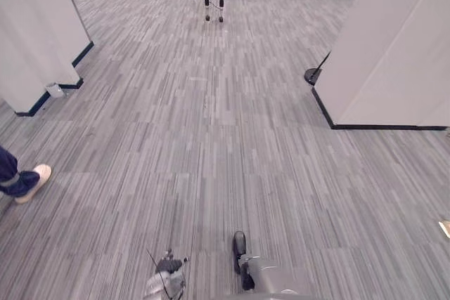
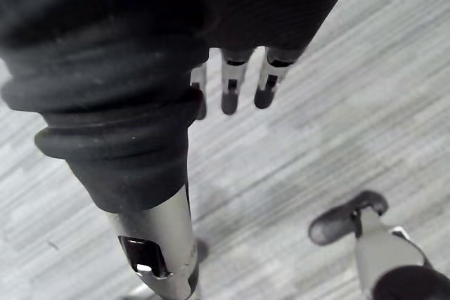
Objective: Organize washtable
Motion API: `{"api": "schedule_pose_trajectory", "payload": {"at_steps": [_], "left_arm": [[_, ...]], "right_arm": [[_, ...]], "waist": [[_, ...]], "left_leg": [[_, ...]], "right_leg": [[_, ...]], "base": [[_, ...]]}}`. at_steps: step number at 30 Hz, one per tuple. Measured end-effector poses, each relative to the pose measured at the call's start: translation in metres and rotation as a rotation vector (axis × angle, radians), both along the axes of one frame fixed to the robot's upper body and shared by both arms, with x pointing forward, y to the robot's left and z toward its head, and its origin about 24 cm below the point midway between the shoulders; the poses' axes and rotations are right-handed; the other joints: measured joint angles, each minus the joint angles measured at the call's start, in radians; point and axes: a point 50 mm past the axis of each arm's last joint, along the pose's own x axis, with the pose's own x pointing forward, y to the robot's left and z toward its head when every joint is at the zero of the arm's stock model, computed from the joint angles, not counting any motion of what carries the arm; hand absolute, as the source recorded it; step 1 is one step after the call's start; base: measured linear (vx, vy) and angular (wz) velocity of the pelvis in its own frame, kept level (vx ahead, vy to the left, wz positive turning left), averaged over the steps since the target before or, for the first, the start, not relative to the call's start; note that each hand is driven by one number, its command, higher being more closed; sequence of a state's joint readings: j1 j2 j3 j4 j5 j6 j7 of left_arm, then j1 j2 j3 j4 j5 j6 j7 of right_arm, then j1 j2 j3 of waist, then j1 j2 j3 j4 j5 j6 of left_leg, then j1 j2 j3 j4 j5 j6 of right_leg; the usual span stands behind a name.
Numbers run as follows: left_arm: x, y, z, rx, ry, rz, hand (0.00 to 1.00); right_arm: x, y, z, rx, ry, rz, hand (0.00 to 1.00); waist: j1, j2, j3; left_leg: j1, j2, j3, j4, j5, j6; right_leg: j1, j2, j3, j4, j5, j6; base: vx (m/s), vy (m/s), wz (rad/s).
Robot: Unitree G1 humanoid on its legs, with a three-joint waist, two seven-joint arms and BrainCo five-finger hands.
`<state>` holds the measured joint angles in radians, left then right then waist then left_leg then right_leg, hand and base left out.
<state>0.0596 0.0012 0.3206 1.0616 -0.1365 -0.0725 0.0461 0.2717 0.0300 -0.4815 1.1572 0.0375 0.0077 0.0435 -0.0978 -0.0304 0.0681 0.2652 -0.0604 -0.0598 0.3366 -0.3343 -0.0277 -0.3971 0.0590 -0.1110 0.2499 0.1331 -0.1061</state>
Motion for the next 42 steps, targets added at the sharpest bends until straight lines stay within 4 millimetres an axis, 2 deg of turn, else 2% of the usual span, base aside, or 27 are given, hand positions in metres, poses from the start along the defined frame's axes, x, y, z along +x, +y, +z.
{"api": "schedule_pose_trajectory", "payload": {"at_steps": [1,2,4,6,8,11,13,15,16,18,19,20,21,22,23,25,26,29,32,33,35,36,37,38,39,40,42], "left_arm": [[-0.011,-0.004,-0.003,-0.033,0.023,0.090,0.00],[-0.024,0.000,-0.005,-0.040,0.050,0.180,0.00],[-0.031,0.006,-0.006,-0.014,0.069,0.196,0.00],[-0.029,0.018,-0.002,0.020,0.048,0.197,0.00],[-0.025,0.025,0.002,0.059,0.022,0.137,0.00],[-0.025,0.028,0.003,0.077,0.023,0.096,0.00],[-0.026,0.017,0.000,0.064,0.033,0.033,0.00],[-0.032,0.007,-0.003,0.049,0.056,0.013,0.00],[-0.047,0.009,-0.005,0.058,0.095,0.034,0.00],[-0.056,0.017,-0.004,0.075,0.106,0.051,0.00],[-0.055,0.028,-0.001,0.108,0.104,0.041,0.00],[-0.053,0.032,-0.001,0.116,0.101,0.036,0.00],[-0.052,0.034,0.000,0.127,0.100,0.018,0.00],[-0.047,0.036,0.001,0.137,0.097,-0.005,0.00],[-0.046,0.037,0.001,0.142,0.105,-0.037,0.00],[-0.045,0.033,0.000,0.140,0.112,-0.092,0.00],[-0.032,0.027,0.000,0.145,0.101,-0.189,0.00],[-0.012,0.015,0.000,0.107,0.055,-0.259,0.00],[0.004,-0.012,0.000,0.043,0.009,-0.282,0.00],[0.007,-0.021,0.000,0.025,-0.003,-0.301,0.00],[0.005,-0.028,-0.001,0.007,-0.004,-0.307,0.00],[0.007,-0.028,0.000,0.003,-0.010,-0.278,0.00],[0.006,-0.030,-0.001,-0.015,-0.006,-0.222,0.00],[0.004,-0.028,-0.001,-0.021,-0.005,-0.176,0.00],[0.005,-0.024,-0.001,-0.022,-0.010,-0.134,0.00],[0.007,-0.019,0.001,-0.016,-0.016,-0.105,0.00],[0.011,-0.011,0.003,0.004,-0.026,-0.099,0.00]], "right_arm": [[-0.001,-0.016,0.003,-0.045,-0.008,0.006,0.00],[0.018,-0.031,0.007,-0.108,-0.077,0.015,0.00],[0.044,-0.032,0.009,-0.129,-0.158,0.004,0.00],[0.076,-0.026,0.011,-0.116,-0.250,-0.016,0.00],[0.101,-0.016,0.013,-0.088,-0.302,0.036,0.00],[0.127,-0.002,0.016,-0.060,-0.355,0.154,0.00],[0.127,-0.009,0.017,-0.092,-0.347,0.242,0.00],[0.110,-0.019,0.013,-0.113,-0.292,0.242,0.00],[0.096,-0.020,0.011,-0.119,-0.258,0.213,0.00],[0.087,-0.012,0.008,-0.103,-0.237,0.208,0.00],[0.081,-0.004,0.006,-0.078,-0.221,0.196,0.00],[0.082,-0.001,0.006,-0.064,-0.224,0.181,0.00],[0.085,0.001,0.005,-0.046,-0.236,0.151,0.00],[0.085,0.002,0.005,-0.039,-0.238,0.115,0.00],[0.087,-0.001,0.006,-0.046,-0.251,0.105,0.00],[0.090,-0.011,0.009,-0.080,-0.278,0.093,0.00],[0.081,-0.023,0.010,-0.115,-0.266,0.079,0.00],[0.056,-0.024,0.008,-0.112,-0.200,0.018,0.00],[0.034,-0.023,0.006,-0.102,-0.138,-0.007,0.00],[0.028,-0.019,0.005,-0.087,-0.115,-0.005,0.00],[0.019,-0.006,0.003,-0.051,-0.081,-0.015,0.00],[0.012,-0.004,0.003,-0.043,-0.069,-0.018,0.00],[0.012,-0.015,0.005,-0.064,-0.079,0.012,0.00],[0.016,-0.023,0.006,-0.088,-0.087,0.036,0.00],[0.026,-0.029,0.008,-0.110,-0.116,0.052,0.00],[0.038,-0.035,0.010,-0.133,-0.149,0.058,0.00],[0.056,-0.035,0.010,-0.139,-0.183,0.041,0.00]], "waist": [[0.011,0.034,-0.005],[0.040,0.057,0.003],[0.063,0.055,0.019],[0.084,0.025,0.039],[0.118,0.010,0.044],[0.124,-0.012,0.040],[0.120,0.052,0.024],[0.140,0.092,0.019],[0.164,0.068,0.000],[0.168,0.029,-0.046],[0.163,-0.032,-0.063],[0.164,-0.049,-0.062],[0.154,-0.061,-0.052],[0.129,-0.054,-0.034],[0.122,-0.064,-0.027],[0.100,-0.034,-0.011],[0.084,-0.016,-0.003],[0.053,-0.007,0.002],[0.046,0.022,0.026],[0.014,0.029,0.021],[0.000,0.004,0.027],[-0.001,0.011,0.023],[0.004,0.044,0.018],[0.003,0.068,0.017],[0.014,0.062,0.015],[0.029,0.075,0.027],[0.040,0.063,0.050]], "left_leg": [[-0.098,0.029,0.013,0.255,0.072,-0.084],[-0.236,0.066,0.055,0.552,0.324,-0.127],[-0.343,0.121,0.117,0.758,0.325,-0.113],[-0.449,0.165,0.154,0.863,0.246,0.000],[-0.555,0.163,0.154,0.751,0.163,0.044],[-0.663,0.136,0.115,0.376,0.139,0.007],[-0.725,0.131,0.090,-0.105,0.242,-0.129],[-0.757,0.134,0.132,-0.165,0.251,-0.117],[-0.729,0.127,0.167,-0.129,0.389,-0.021],[-0.691,0.091,0.212,-0.124,0.450,0.060],[-0.655,0.040,0.257,-0.102,0.428,0.110],[-0.636,0.021,0.264,-0.093,0.396,0.118],[-0.594,0.006,0.263,-0.086,0.350,0.133],[-0.527,-0.010,0.249,-0.092,0.308,0.136],[-0.456,-0.021,0.248,-0.107,0.277,0.133],[-0.314,-0.027,0.231,-0.149,0.213,0.138],[-0.186,-0.024,0.198,-0.200,0.182,0.135],[-0.071,-0.018,0.143,-0.249,0.122,0.118],[0.018,0.009,0.104,-0.267,0.052,0.114],[0.042,0.029,0.068,-0.273,0.020,0.100],[0.077,0.043,0.021,-0.191,-0.010,0.060],[0.061,0.070,0.000,-0.047,-0.018,0.039],[-0.005,0.115,0.011,0.165,0.029,-0.007],[-0.093,0.132,0.017,0.339,0.153,-0.020],[-0.169,0.149,0.033,0.495,0.343,-0.039],[-0.269,0.192,0.072,0.683,0.386,-0.047],[-0.352,0.232,0.134,0.828,0.321,0.011]], "right_leg": [[0.030,0.038,-0.003,0.030,-0.034,-0.020],[0.092,0.091,0.051,0.020,-0.090,-0.041],[0.185,0.141,0.125,-0.013,-0.123,-0.067],[0.351,0.154,0.229,-0.079,-0.145,-0.089],[0.467,0.134,0.349,-0.120,-0.173,-0.108],[0.536,0.088,0.421,-0.136,-0.276,-0.075],[0.591,0.074,0.463,-0.163,-0.345,-0.064],[0.677,0.060,0.490,-0.174,-0.391,-0.043],[0.697,0.031,0.513,-0.095,-0.427,-0.009],[0.651,-0.001,0.528,0.072,-0.432,0.010],[0.588,-0.029,0.534,0.261,-0.388,0.085],[0.559,-0.026,0.543,0.347,-0.338,0.166],[0.525,-0.010,0.553,0.457,-0.219,0.310],[0.467,0.008,0.534,0.628,-0.088,0.373],[0.401,-0.002,0.470,0.768,-0.122,0.348],[0.284,-0.050,0.318,0.888,-0.223,0.250],[0.184,-0.064,0.225,0.850,-0.340,0.186],[0.027,-0.057,0.189,0.594,-0.394,0.189],[-0.052,-0.040,0.189,0.244,-0.299,0.165],[-0.057,-0.035,0.198,0.029,-0.221,0.171],[-0.057,-0.036,0.223,-0.010,-0.147,0.139],[-0.034,-0.027,0.201,0.045,-0.017,0.116],[-0.018,0.010,0.163,0.121,-0.048,0.099],[-0.002,0.031,0.153,0.146,-0.103,0.077],[0.033,0.049,0.165,0.145,-0.137,0.056],[0.098,0.076,0.181,0.120,-0.164,0.032],[0.217,0.090,0.213,0.072,-0.178,0.010]], "base": [[0.93,-0.099,-0.61],[1.11,-0.104,-0.81],[0.89,-0.047,-1.21],[0.75,-0.008,-1.19],[0.82,0.104,-1.36],[0.65,0.185,-1.01],[0.74,0.321,-0.40],[0.76,0.396,-0.53],[0.98,0.509,-0.71],[0.85,0.406,-0.57],[0.82,0.365,-0.41],[0.80,0.352,-0.26],[0.72,0.291,-0.02],[0.69,0.282,-0.01],[0.75,0.310,0.01],[0.58,0.224,0.15],[0.59,0.184,0.49],[0.62,0.071,0.62],[0.78,-0.067,0.44],[0.78,-0.101,0.94],[0.76,-0.149,0.91],[1.05,-0.266,0.49],[1.06,-0.281,0.39],[0.88,-0.223,-0.08],[0.86,-0.203,-0.40],[0.83,-0.191,-0.50],[0.74,-0.147,-0.45]]}}
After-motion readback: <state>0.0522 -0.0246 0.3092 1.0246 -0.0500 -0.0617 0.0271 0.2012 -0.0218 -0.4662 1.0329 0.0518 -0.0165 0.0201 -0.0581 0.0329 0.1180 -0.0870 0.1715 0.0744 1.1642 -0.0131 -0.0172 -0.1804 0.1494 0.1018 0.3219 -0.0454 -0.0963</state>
